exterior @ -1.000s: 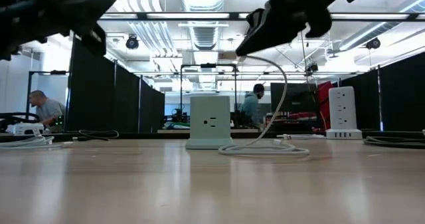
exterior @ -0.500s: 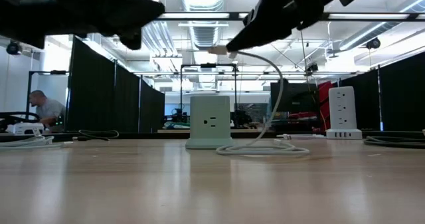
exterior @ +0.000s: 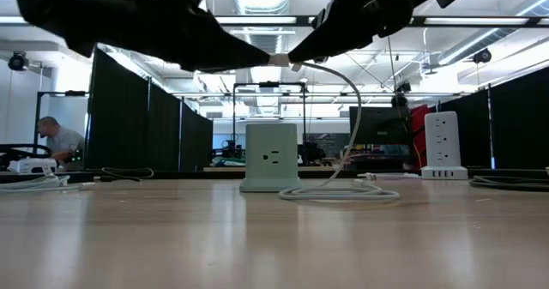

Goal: Insert USB
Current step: Insert the right white USB cable into the green outlet

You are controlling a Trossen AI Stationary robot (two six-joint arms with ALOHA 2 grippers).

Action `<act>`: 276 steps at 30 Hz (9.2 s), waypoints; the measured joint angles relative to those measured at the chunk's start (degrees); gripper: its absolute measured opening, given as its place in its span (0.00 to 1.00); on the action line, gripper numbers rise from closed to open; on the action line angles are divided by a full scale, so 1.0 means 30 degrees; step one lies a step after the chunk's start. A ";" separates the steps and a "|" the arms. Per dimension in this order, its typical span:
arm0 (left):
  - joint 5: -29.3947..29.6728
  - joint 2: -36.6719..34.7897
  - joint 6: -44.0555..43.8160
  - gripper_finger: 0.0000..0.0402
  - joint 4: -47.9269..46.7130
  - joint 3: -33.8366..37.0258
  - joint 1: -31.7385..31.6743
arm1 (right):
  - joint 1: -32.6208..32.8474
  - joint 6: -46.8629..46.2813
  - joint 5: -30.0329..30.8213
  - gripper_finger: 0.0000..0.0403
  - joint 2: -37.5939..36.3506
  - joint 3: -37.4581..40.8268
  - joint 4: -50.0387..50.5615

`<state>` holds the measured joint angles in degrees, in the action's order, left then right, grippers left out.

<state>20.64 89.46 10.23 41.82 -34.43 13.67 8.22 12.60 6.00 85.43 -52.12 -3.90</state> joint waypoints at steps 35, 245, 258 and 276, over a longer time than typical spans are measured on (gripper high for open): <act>0.2902 0.1528 0.0980 0.07 -0.2388 -0.2325 -0.0058 | -0.0805 -0.0007 0.0022 0.00 0.1035 0.0022 0.0200; 0.2482 0.2683 0.3363 0.00 0.2227 -0.1764 0.0209 | -0.0186 0.1010 0.0479 0.03 -0.0921 0.0889 -0.1413; 0.2420 -0.2945 -0.1694 0.00 -1.2443 -0.1736 0.0379 | -0.0244 0.7798 0.0620 0.03 0.0898 -0.3639 0.6366; 0.2645 0.0461 -0.3679 0.00 0.2573 0.5424 -0.0581 | -0.0783 2.2892 0.4794 0.03 0.7810 -1.2335 1.6554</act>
<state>28.57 90.84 -0.81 49.54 -18.16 11.93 5.87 81.28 20.38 108.86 -89.12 45.76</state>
